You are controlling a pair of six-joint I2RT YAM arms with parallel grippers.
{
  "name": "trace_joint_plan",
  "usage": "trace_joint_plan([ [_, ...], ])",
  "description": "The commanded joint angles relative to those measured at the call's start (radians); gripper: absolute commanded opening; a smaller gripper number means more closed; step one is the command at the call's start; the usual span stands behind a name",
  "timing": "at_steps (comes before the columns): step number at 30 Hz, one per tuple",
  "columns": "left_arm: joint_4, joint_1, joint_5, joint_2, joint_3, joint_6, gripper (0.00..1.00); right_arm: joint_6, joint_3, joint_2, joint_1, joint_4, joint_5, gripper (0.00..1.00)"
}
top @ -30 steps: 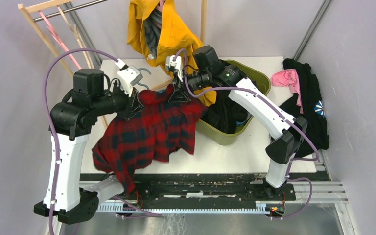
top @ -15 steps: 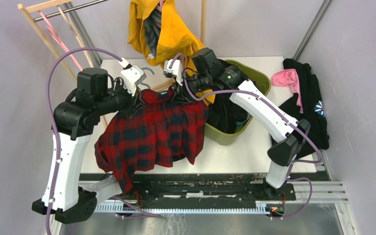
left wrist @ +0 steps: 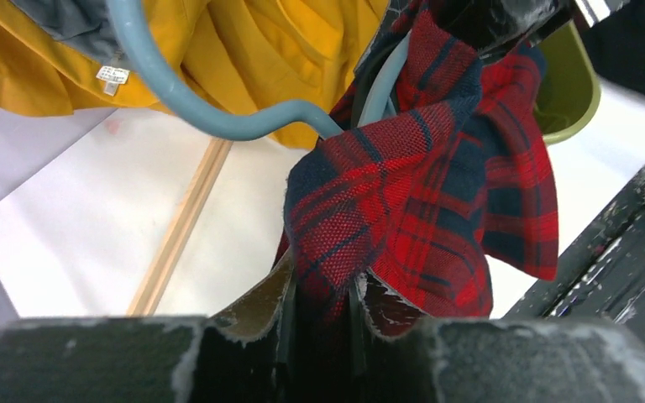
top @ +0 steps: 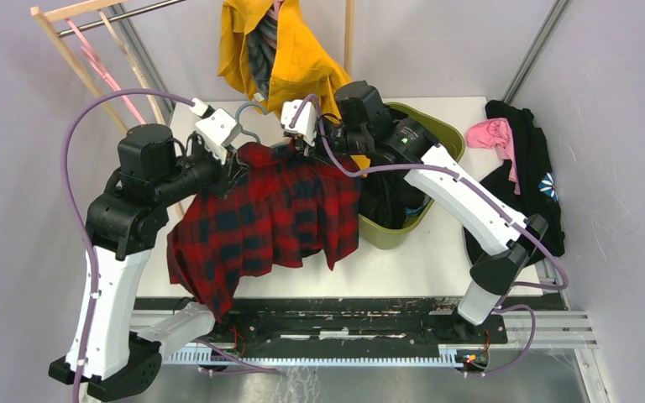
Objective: Remove the skirt from the hanger
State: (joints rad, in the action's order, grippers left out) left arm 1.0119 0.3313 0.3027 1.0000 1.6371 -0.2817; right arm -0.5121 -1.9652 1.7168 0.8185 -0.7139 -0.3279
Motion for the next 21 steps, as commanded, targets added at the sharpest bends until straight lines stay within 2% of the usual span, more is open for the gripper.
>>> trace_joint_plan([
  [1,-0.415,-0.014,0.093,-0.052,0.055,0.236,0.31,-0.035,0.04,0.03,-0.048,-0.155,0.352,0.01],
  [3,-0.467,-0.013,0.184,-0.057,0.004,0.298,0.45,-0.046,0.037,0.035,-0.048,-0.16,0.361,0.01],
  [5,-0.517,-0.014,0.283,-0.06,-0.059,0.357,0.53,-0.049,0.036,0.036,-0.048,-0.156,0.367,0.01],
  [7,-0.568,-0.014,0.316,-0.059,-0.097,0.414,0.65,-0.053,0.025,0.039,-0.048,-0.154,0.371,0.01],
  [14,-0.596,-0.013,0.306,-0.046,-0.16,0.384,0.64,-0.058,0.003,0.021,-0.047,-0.161,0.369,0.01],
  [17,-0.544,-0.013,0.303,-0.016,-0.175,0.315,0.64,-0.068,0.003,-0.009,-0.046,-0.175,0.355,0.01],
  [21,-0.481,-0.014,0.297,0.065,-0.195,0.168,0.58,-0.08,0.002,-0.067,-0.028,-0.202,0.305,0.01],
])
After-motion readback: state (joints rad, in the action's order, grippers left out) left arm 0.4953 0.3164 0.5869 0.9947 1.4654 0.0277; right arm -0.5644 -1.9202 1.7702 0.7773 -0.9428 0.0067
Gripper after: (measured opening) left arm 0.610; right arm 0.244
